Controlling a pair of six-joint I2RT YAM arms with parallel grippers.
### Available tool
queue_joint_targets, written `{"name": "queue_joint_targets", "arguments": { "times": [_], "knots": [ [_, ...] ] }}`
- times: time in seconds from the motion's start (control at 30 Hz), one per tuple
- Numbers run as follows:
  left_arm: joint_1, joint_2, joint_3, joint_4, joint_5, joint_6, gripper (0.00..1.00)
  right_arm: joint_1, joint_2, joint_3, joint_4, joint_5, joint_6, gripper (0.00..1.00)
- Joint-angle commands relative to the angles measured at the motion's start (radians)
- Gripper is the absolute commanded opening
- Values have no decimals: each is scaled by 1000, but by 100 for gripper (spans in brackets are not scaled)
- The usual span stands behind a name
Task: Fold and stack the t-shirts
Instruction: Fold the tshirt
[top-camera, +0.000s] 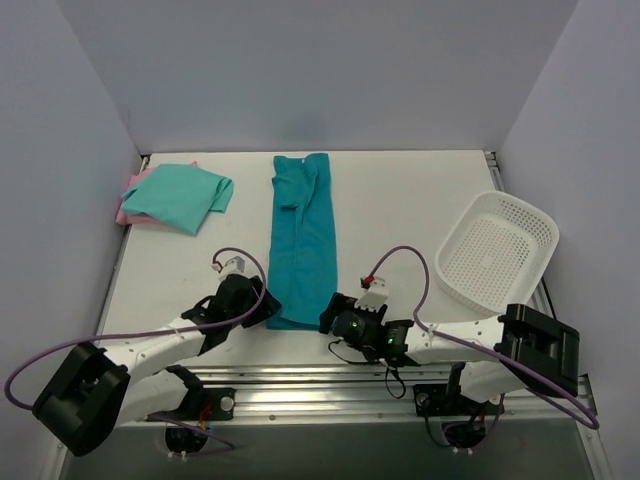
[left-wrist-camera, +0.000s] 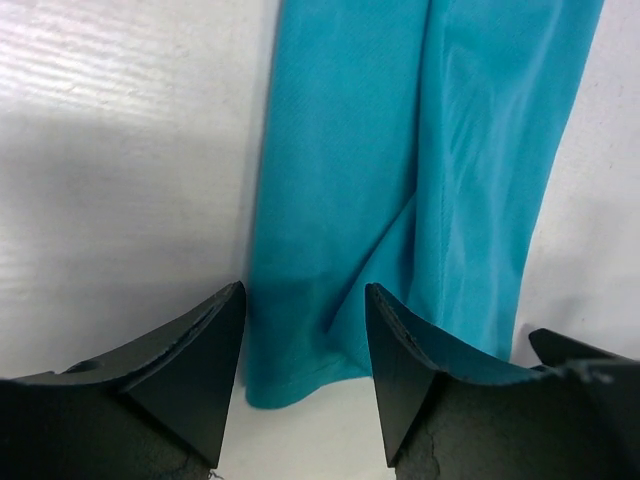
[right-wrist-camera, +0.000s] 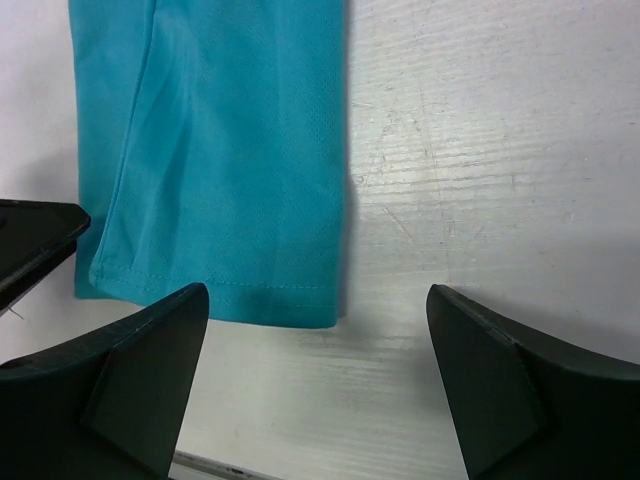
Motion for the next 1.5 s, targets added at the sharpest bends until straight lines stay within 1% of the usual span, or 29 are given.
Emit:
{"name": "queue_joint_targets", "arguments": {
  "times": [0.0,0.03,0.07,0.13,0.17,0.23,0.27,0.47,0.53,0.57,0.6,0.63,0.67,0.7,0.77,0.87,0.97,1.0,1.03,1.07,1.27,1.4,1.47],
  "knots": [
    [-5,85,7,63,13,-6,61,0,57,16,8,67,18,84],
    [-6,110,10,71,15,-6,60,0,74,20,14,67,18,82],
    [-6,117,12,86,16,-6,60,-3,104,25,27,62,21,74],
    [-5,131,12,102,18,-4,60,-4,135,33,50,55,19,67],
    [-5,131,12,102,19,-4,60,-6,160,36,66,47,19,57],
    [-6,128,15,96,18,0,60,-6,180,45,77,36,19,50],
    [-5,127,16,93,16,0,60,-9,192,48,82,36,19,40],
    [-6,84,12,60,-4,7,60,-23,235,51,62,59,22,20],
    [-6,65,4,57,-7,5,59,-27,238,45,62,61,25,15],
    [-5,61,1,56,-8,5,57,-29,238,42,62,62,27,10],
    [-5,49,-1,56,-8,5,43,-30,237,39,61,62,27,7],
    [-6,42,-5,53,-8,4,34,-32,234,36,57,64,28,1],
    [-6,38,-7,48,-8,5,27,-32,230,36,53,65,30,0],
    [-5,29,-7,37,-8,2,16,-32,227,33,50,65,28,0],
    [-6,16,-5,25,-2,0,11,-32,217,28,47,65,25,0],
    [-12,3,-19,20,25,-12,10,-32,201,20,36,71,27,0],
    [-48,-17,-34,20,12,-30,10,-32,191,13,30,76,30,0],
    [-55,-20,-36,16,7,-35,9,-33,189,10,27,76,31,0],
    [-57,-20,-38,13,7,-35,4,-32,184,10,21,76,33,0],
    [-57,-22,-38,-22,10,-35,3,-30,181,11,16,76,31,0],
    [-61,-109,-53,-88,9,-41,2,-12,119,3,-53,79,56,0],
    [-61,-143,-13,-159,-20,-21,2,-12,74,43,-110,99,41,0],
    [-58,-140,40,-177,-37,-10,2,-12,66,95,-148,134,10,0]
  ]
}}
